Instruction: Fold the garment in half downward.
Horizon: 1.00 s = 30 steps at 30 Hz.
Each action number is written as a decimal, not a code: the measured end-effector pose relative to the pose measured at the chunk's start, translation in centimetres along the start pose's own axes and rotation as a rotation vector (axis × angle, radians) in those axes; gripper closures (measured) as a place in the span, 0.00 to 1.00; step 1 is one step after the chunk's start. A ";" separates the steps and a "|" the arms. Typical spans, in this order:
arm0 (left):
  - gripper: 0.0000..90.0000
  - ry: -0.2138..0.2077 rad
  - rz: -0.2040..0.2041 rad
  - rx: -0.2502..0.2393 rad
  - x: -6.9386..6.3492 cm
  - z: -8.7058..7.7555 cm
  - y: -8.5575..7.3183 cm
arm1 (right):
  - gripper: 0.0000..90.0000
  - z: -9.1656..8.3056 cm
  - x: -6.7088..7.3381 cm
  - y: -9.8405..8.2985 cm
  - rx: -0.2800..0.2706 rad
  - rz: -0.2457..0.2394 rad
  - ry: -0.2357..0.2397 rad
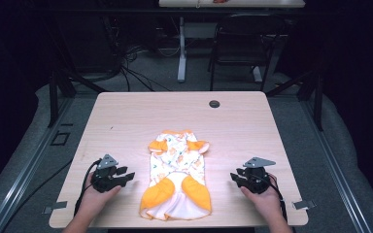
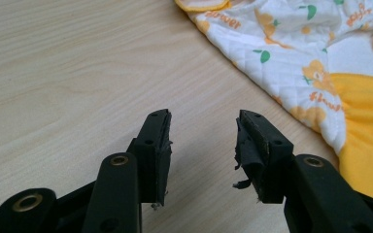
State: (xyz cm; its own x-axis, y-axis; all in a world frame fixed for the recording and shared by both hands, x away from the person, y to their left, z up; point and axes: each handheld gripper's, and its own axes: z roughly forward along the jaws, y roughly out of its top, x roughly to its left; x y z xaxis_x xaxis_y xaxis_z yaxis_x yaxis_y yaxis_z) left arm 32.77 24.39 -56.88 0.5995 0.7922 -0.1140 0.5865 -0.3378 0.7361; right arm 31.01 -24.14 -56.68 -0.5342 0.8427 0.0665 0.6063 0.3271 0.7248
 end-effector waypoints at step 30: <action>0.73 -0.098 0.027 0.032 -3.2 5.5 4.9 | 0.86 5.7 5.3 5.9 0.033 -0.134 0.154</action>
State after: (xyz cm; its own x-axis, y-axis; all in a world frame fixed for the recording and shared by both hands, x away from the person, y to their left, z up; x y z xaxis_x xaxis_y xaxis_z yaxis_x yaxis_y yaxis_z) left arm 36.75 17.42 -56.60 0.6647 0.7296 -0.1606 0.5855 -0.3753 0.7186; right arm 35.12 -15.27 -55.97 -0.6936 0.7162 0.0771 0.5414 0.4476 0.7117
